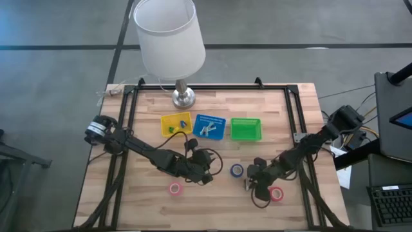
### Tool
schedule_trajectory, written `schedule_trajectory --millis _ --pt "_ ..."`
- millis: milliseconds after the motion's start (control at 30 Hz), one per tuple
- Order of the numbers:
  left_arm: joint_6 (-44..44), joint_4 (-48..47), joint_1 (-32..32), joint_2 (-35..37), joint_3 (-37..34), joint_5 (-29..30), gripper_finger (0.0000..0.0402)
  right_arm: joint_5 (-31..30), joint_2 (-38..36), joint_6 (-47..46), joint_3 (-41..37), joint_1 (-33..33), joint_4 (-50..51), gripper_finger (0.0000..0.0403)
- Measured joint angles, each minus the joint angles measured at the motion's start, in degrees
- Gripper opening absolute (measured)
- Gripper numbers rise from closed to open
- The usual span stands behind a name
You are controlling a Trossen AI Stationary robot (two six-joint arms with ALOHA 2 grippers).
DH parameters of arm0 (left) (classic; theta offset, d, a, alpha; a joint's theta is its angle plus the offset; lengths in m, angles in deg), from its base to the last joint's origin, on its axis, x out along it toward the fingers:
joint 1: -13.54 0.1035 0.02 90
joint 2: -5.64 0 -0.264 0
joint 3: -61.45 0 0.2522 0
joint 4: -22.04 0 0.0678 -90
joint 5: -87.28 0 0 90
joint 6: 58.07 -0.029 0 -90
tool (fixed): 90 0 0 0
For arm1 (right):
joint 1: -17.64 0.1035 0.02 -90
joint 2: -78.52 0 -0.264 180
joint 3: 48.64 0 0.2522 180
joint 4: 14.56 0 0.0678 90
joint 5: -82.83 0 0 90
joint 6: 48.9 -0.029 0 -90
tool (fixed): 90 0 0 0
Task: Pick and place Stapler, Stapler remover, tape
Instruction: Put the black staple remover into the blue bin
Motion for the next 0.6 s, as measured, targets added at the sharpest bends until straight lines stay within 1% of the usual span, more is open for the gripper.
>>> schedule_trajectory --millis 67,267,600 --pt "0.0 0.0 0.0 0.0 0.0 0.0 0.0097 0.2 0.5 1.4 0.0 0.0 0.0 0.0139" --pt "0.0 0.0 0.0 0.0 0.0 0.0 0.0097 0.3 2.3 12.4 0.0 0.0 -1.6 0.0139" --pt "0.1 0.0 0.0 0.0 0.0 0.0 0.0097 0.1 5.3 26.2 0.3 0.0 -3.5 0.0133"
